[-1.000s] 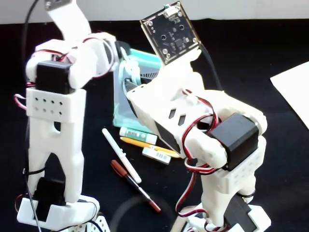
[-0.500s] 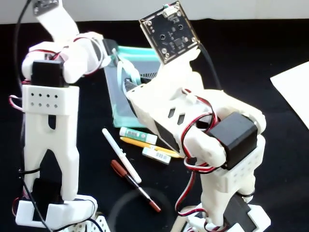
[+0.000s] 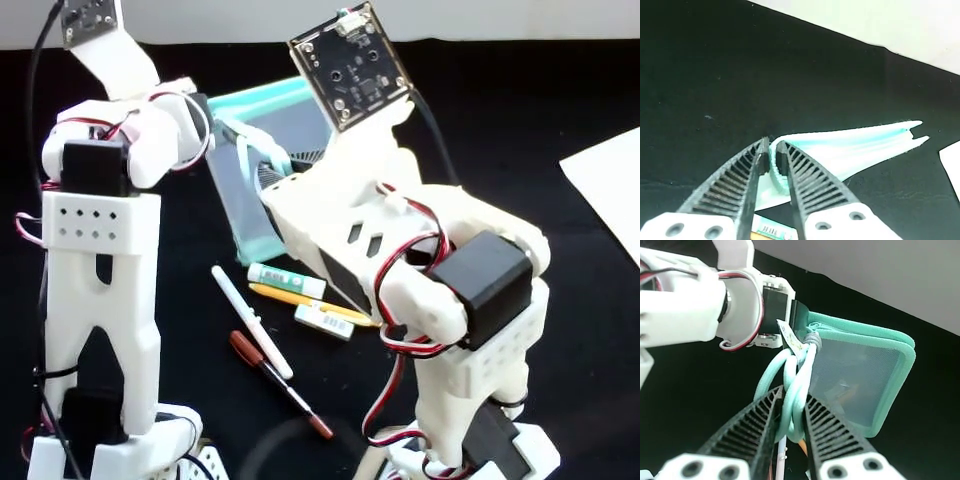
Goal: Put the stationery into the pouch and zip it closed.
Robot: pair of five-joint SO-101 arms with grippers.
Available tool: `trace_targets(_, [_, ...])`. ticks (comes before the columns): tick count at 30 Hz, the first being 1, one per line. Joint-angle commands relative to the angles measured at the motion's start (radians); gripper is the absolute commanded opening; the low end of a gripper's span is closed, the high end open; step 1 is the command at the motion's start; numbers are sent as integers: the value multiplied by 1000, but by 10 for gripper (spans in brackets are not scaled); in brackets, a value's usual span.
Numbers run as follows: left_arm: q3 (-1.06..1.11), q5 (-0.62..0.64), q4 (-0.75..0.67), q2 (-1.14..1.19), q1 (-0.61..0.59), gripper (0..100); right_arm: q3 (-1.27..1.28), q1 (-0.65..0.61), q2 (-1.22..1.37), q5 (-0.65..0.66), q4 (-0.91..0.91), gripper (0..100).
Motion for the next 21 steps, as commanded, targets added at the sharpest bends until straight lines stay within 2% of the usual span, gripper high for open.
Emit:
trace_targets(1, [12, -12, 54, -1, -33, 6, -1, 114, -30, -5, -1, 6])
trace_targets(8, [18, -120, 176, -1, -68, 6, -10, 340, -39, -3, -87, 6])
trace_targets(17, [21, -155, 227, -1, -71, 6, -13, 489, -41, -5, -131, 6])
trace_targets(21, [25, -155, 227, -1, -102, 6, -93, 530, -39, -5, -134, 6])
